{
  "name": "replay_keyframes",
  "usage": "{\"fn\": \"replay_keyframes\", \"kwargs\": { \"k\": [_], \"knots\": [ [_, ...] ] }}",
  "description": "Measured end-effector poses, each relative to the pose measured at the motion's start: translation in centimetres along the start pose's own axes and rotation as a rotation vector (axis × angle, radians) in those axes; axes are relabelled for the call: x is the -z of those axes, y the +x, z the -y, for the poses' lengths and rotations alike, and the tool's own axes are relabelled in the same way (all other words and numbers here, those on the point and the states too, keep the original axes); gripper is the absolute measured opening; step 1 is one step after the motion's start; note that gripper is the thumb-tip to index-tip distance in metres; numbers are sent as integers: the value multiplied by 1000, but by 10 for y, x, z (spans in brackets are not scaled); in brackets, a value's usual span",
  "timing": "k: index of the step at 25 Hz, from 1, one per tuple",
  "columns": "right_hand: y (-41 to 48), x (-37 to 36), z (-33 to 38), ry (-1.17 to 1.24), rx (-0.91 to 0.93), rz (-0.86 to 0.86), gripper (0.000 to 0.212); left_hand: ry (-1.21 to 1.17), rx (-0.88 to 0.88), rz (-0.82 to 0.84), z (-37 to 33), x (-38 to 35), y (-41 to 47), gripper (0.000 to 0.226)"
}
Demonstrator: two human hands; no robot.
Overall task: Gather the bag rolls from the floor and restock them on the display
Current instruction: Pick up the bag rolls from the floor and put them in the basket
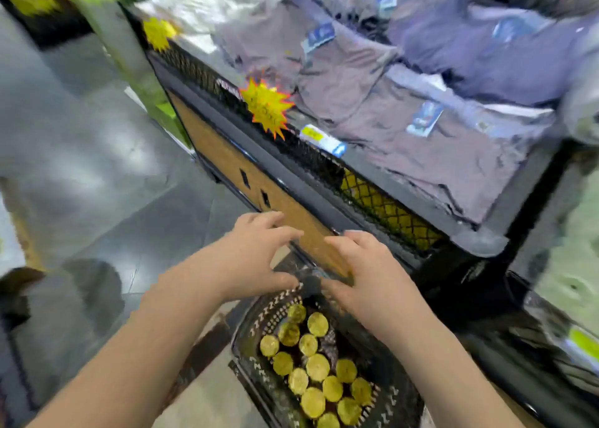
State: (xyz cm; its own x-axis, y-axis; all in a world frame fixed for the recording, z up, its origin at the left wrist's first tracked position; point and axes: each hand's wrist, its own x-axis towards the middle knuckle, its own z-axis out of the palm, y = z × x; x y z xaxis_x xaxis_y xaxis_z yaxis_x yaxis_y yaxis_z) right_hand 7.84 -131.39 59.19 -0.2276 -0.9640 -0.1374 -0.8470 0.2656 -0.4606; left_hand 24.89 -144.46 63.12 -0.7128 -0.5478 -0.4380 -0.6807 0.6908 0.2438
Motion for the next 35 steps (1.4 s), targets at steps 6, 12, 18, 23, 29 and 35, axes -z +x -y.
{"fn": "replay_keyframes", "kwargs": {
  "k": [6, 12, 18, 23, 29, 35],
  "knots": [
    [-80, 165, 42, -206, -11, -218, 76, 271, -139, -277, -99, 124, -79, 84],
    [-162, 233, 39, -410, -252, -465, 84, 391, -439, -384, -191, 164, -96, 80],
    [-275, 246, 41, -444, -675, -515, 78, 436, -831, -390, -281, 152, -106, 83],
    [-407, 221, 45, -346, -1064, -553, 77, 473, -1143, -279, -372, 100, -150, 81],
    [-588, 184, 64, -299, -1428, -655, 78, 515, -1475, -153, -499, 5, -266, 76],
    [-792, 138, 62, -173, -1701, -731, 78, 627, -1716, -94, -642, -103, -393, 73]
  ]
}}
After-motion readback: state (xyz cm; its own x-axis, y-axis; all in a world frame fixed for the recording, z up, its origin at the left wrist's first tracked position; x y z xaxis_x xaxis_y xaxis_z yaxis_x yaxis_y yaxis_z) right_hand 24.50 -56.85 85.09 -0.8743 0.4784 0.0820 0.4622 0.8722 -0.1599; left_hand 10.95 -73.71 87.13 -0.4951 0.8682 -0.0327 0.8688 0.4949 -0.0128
